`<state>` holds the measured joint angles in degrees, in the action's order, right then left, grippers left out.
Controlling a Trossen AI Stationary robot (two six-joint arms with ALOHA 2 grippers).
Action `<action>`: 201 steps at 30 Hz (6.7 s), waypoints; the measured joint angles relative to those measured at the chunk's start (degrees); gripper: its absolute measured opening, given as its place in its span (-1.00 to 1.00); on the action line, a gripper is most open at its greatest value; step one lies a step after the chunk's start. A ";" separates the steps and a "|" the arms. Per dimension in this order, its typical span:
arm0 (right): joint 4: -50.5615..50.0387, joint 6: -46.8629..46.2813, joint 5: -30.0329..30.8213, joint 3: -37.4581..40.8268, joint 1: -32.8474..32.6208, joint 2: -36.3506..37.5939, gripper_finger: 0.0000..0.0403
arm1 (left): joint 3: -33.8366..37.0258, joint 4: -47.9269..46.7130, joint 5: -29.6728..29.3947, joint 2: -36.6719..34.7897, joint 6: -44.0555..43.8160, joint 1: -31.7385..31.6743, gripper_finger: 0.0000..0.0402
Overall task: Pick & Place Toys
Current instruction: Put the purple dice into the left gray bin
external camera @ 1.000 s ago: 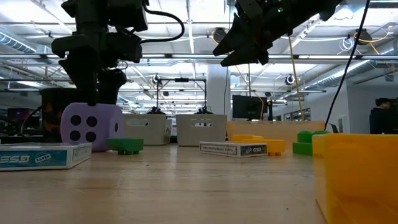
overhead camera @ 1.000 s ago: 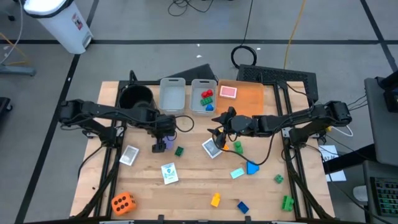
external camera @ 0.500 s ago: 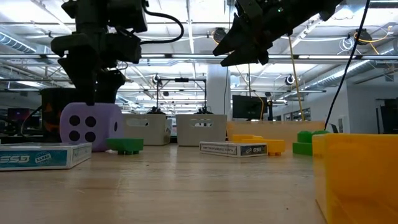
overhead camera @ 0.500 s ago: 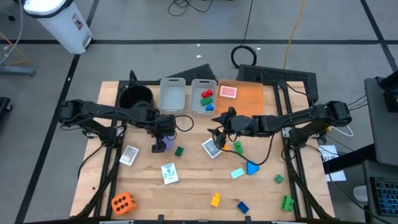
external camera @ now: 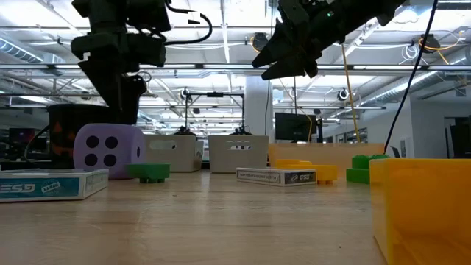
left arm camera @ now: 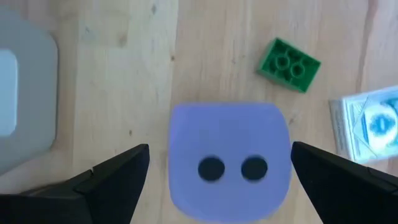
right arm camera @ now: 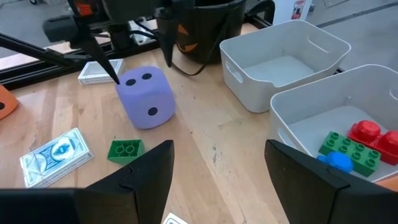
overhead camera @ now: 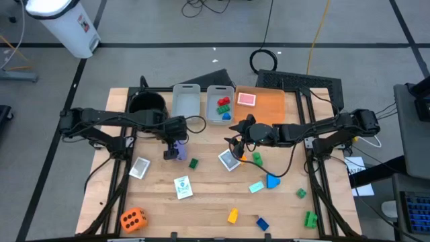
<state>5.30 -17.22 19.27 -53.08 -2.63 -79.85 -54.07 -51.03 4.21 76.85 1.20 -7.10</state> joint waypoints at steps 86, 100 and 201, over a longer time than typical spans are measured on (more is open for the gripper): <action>-0.48 -1.49 -0.09 0.02 1.40 0.00 0.20 | 0.03 1.37 -4.38 6.65 -4.82 5.12 0.98; -0.46 -1.17 -0.11 0.02 1.40 0.02 0.20 | 0.20 -1.17 -3.54 5.01 -10.68 5.18 0.98; -0.46 6.00 -6.92 0.02 3.38 0.02 0.20 | -7.53 -10.77 2.91 0.00 -26.24 6.36 0.85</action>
<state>4.84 -11.22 12.35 -53.06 0.75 -79.83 -61.60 -61.80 7.12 76.86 -25.04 -0.73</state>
